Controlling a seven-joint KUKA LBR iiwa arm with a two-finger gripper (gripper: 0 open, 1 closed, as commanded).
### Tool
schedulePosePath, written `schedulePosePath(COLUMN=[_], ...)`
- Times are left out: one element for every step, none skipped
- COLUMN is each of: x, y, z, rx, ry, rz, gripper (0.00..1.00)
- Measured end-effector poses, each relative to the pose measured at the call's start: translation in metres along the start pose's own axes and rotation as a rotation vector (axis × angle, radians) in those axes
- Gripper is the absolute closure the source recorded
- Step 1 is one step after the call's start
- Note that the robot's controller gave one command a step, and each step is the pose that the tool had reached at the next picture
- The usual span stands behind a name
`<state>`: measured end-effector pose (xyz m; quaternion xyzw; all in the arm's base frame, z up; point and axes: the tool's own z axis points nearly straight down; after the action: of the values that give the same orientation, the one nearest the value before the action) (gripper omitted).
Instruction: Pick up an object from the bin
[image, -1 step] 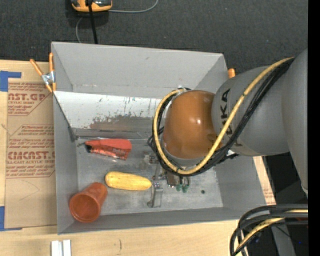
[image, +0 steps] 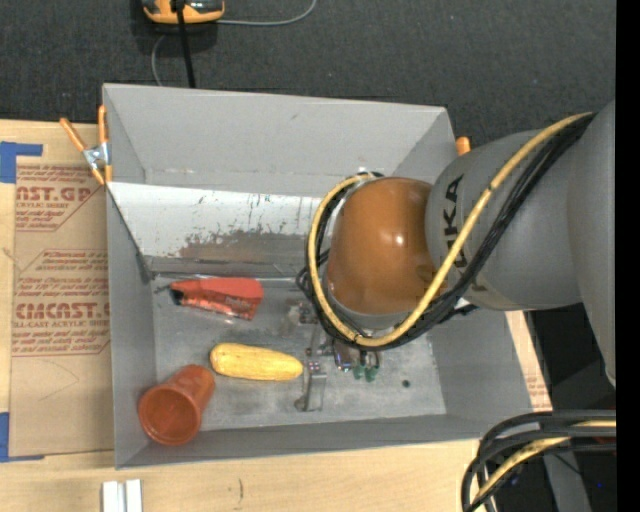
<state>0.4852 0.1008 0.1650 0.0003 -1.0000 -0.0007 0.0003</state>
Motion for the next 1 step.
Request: schedulePosePath(x=[-0.0070], y=[0.0057], z=[0.0267], rx=[-0.001], ry=[-0.005], rz=[0.067], gripper=[0.00])
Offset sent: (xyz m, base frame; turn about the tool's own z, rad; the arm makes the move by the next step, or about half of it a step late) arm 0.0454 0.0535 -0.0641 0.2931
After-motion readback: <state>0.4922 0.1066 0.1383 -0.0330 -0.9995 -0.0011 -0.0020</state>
